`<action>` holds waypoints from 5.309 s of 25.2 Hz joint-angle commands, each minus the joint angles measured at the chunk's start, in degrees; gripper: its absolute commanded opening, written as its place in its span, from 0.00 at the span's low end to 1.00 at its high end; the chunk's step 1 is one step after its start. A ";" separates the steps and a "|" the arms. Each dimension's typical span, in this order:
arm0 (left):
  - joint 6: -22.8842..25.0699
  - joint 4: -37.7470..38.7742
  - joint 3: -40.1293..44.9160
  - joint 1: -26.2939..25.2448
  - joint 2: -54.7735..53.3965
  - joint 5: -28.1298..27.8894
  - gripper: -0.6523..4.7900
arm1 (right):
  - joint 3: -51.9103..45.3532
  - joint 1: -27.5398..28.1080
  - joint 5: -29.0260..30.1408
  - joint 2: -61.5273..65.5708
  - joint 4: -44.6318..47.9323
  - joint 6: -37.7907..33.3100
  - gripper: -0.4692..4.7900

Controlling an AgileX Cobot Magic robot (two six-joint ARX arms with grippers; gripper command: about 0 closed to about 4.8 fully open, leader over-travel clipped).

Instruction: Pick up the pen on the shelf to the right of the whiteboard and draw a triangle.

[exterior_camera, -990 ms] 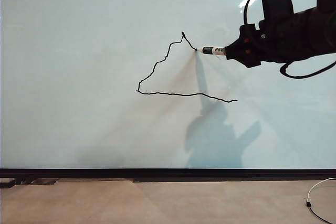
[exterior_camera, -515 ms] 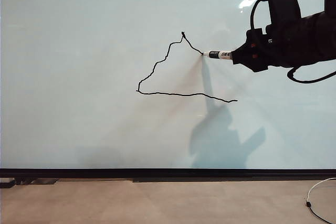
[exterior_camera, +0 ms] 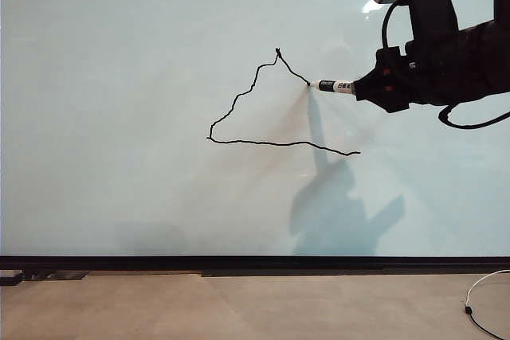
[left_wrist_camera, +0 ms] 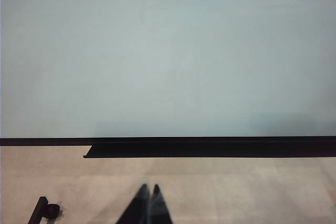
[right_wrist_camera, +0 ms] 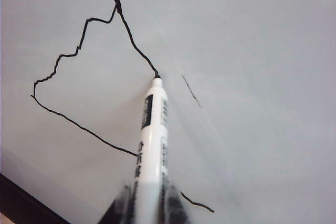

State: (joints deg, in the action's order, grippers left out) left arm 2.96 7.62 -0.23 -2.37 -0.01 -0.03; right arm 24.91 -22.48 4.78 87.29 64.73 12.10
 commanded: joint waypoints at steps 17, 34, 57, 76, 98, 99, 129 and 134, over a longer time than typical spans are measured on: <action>0.02 -0.39 -0.20 0.02 0.00 0.22 0.11 | -1.49 2.10 -0.74 -0.13 -0.50 -0.72 0.08; 0.02 -0.39 -0.17 0.02 0.00 0.22 0.11 | -3.54 3.58 0.09 -0.13 0.55 -1.27 0.08; 0.02 -0.37 -0.20 0.02 0.00 0.22 0.11 | -5.40 4.52 0.15 3.56 5.03 -2.89 0.08; 0.02 -0.39 -0.20 0.02 0.00 0.22 0.11 | -6.60 5.79 0.24 5.60 6.27 -3.08 0.08; 0.02 -0.39 -0.20 0.02 0.00 0.22 0.11 | -6.62 7.85 0.28 7.50 6.71 -3.30 0.08; 0.02 -0.37 -0.20 0.02 0.00 0.22 0.11 | -6.62 8.02 0.33 7.50 6.73 -3.34 0.08; 0.02 -0.39 -0.17 0.02 0.00 0.22 0.11 | -21.62 10.49 -2.45 -15.72 5.70 -1.57 0.08; 0.02 -0.37 -0.20 0.02 0.00 0.22 0.11 | -21.62 12.20 -2.29 -25.97 -4.87 -1.55 0.08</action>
State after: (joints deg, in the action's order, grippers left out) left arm 2.96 7.62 -0.23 -2.37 -0.01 -0.03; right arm 3.16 -10.61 2.46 63.51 62.87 10.59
